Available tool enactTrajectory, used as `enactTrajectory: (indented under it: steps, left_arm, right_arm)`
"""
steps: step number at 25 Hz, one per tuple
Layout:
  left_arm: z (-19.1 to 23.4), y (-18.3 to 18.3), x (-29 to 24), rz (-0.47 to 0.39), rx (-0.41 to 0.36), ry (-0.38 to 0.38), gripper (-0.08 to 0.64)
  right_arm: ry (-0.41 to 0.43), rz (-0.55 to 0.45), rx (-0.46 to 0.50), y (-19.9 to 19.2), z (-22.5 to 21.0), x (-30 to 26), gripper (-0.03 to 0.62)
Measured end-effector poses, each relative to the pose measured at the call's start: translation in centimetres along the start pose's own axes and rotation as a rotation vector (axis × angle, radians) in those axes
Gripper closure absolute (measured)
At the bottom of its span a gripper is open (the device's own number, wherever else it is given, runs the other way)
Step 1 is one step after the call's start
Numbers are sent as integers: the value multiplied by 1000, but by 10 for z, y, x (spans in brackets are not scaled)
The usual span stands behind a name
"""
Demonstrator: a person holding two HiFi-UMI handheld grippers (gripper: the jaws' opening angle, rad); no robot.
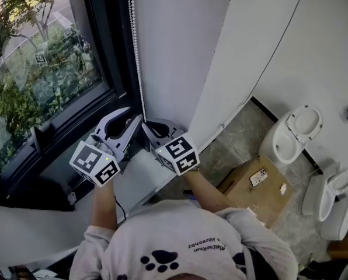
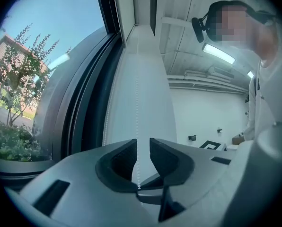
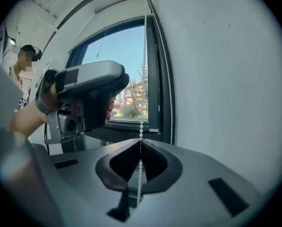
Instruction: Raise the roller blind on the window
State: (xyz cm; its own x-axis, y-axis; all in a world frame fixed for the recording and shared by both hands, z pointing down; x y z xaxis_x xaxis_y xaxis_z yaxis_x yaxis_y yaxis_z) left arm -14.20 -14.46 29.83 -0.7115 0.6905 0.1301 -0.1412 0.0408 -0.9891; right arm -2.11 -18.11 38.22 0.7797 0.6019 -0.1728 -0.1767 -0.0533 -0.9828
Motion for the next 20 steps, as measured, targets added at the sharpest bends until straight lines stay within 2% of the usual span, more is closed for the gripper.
enactTrajectory:
  steps: [7,14,16,17,18,20]
  left_arm:
    - [4,6,-9,6,-22,13,454]
    - [3,29,-26,-4,-69,-1,449]
    - [3,35,-32,11,-96,7,465]
    - [3,36,-34,19,-107,11,501]
    - [3,37,-36,25,-111,11,534]
    - [3,37,-37,27,-94,-2,546]
  right_arm:
    - [12,29,2,-21,4,-3,583]
    - [21,27,5,-22,8,-2,583]
    - [23,30,7,-23,8,-1,583]
    - [25,26,7,-22,9,-1,583]
    - [27,24,7,-22,9,-1,583]
    - [27,35,7,-23,8,-1,583]
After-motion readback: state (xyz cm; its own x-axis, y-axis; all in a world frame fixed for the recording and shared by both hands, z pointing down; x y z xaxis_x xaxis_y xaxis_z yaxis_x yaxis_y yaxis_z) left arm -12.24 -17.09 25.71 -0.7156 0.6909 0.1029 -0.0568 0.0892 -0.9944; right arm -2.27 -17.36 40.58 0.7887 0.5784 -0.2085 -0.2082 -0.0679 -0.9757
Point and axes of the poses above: the fingertips, and each gripper's own axes: x backward along the fingers, z to its left, y out of its top, the point moved 8 cm from there along x, backward along the fingers, and after that the axes turned 3 degrees about x, right-handed, at the moved point
